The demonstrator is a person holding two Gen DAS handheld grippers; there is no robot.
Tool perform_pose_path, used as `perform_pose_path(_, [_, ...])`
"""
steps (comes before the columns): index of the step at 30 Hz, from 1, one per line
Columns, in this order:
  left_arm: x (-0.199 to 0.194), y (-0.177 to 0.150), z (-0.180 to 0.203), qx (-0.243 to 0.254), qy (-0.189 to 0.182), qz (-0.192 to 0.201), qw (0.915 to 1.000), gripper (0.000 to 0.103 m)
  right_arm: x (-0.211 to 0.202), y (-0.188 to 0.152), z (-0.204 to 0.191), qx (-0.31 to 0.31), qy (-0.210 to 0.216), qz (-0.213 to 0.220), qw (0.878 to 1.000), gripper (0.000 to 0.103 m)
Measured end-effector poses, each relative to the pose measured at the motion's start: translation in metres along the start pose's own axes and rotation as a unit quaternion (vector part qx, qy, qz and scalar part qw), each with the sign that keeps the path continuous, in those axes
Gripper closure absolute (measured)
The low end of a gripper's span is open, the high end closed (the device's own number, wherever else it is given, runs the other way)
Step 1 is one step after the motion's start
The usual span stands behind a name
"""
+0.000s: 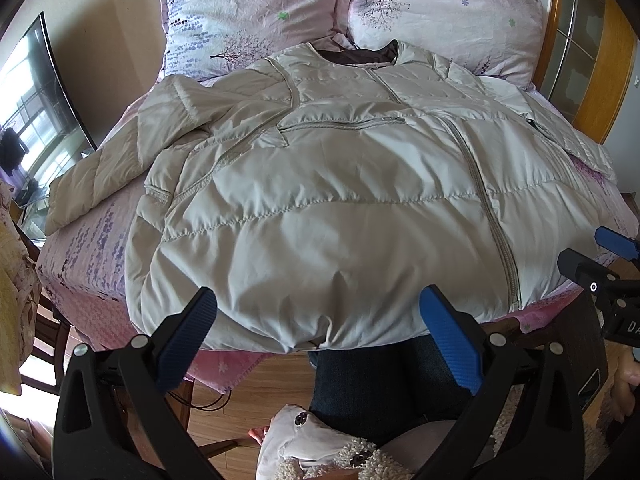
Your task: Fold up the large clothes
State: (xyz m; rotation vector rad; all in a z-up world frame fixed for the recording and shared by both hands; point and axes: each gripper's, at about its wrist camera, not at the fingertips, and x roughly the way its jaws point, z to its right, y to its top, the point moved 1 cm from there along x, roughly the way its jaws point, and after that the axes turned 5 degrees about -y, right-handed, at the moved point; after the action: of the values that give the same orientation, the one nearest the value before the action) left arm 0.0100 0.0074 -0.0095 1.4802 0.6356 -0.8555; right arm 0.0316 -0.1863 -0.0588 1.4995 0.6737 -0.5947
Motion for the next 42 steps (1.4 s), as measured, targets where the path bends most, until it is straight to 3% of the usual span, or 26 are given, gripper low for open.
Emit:
perform_pose_path(5, [0.001, 0.003, -0.002, -0.004, -0.017, 0.004, 0.9998, 0.002, 0.0, 0.006, 0.011, 0.021, 0.002, 0.023, 1.0, 0.001])
perform_pose_path(9, [0.002, 0.009, -0.008, -0.017, -0.032, 0.011, 0.9993, 0.002, 0.0, 0.017, 0.038, 0.056, 0.027, 0.053, 0.997, 0.001])
perform_pose_path(13, [0.009, 0.021, -0.021, -0.045, -0.054, 0.006, 0.9975, 0.002, 0.004, 0.033, 0.073, 0.117, 0.073, 0.082, 0.987, 0.001])
perform_pose_path(17, [0.013, 0.04, -0.035, -0.054, -0.045, 0.021, 0.9973, 0.002, 0.011, 0.05, 0.114, 0.189, 0.071, 0.089, 0.975, 0.001])
perform_pose_path(19, [0.013, 0.052, -0.044, -0.06, -0.042, 0.042, 0.9964, 0.002, 0.017, 0.059, 0.144, 0.243, 0.071, 0.088, 0.963, 0.001])
perform_pose_path(21, [0.015, 0.067, -0.056, -0.076, -0.063, 0.057, 0.9935, 0.002, 0.025, 0.065, 0.182, 0.314, 0.07, 0.084, 0.943, 0.001])
perform_pose_path(24, [0.025, 0.09, -0.071, -0.1, -0.101, 0.061, 0.988, 0.002, 0.045, 0.069, 0.238, 0.406, 0.051, 0.068, 0.91, 0.012])
perform_pose_path(28, [0.038, 0.116, -0.079, -0.102, -0.114, 0.063, 0.9862, 0.002, 0.071, 0.067, 0.294, 0.482, 0.027, 0.046, 0.875, 0.026])
perform_pose_path(31, [0.05, 0.138, -0.081, -0.105, -0.134, 0.072, 0.9827, 0.002, 0.088, 0.055, 0.338, 0.547, 0.016, 0.037, 0.836, 0.036])
perform_pose_path(34, [0.059, 0.153, -0.079, -0.103, -0.147, 0.088, 0.9798, 0.002, 0.093, 0.05, 0.359, 0.573, -0.002, 0.038, 0.818, 0.04])
perform_pose_path(38, [0.082, 0.179, -0.065, -0.07, -0.148, 0.056, 0.985, 0.002, 0.1, 0.046, 0.385, 0.598, -0.023, 0.043, 0.8, 0.048])
perform_pose_path(42, [0.101, 0.193, -0.063, -0.076, -0.168, 0.045, 0.982, 0.002, 0.102, 0.045, 0.4, 0.605, -0.05, 0.05, 0.793, 0.059])
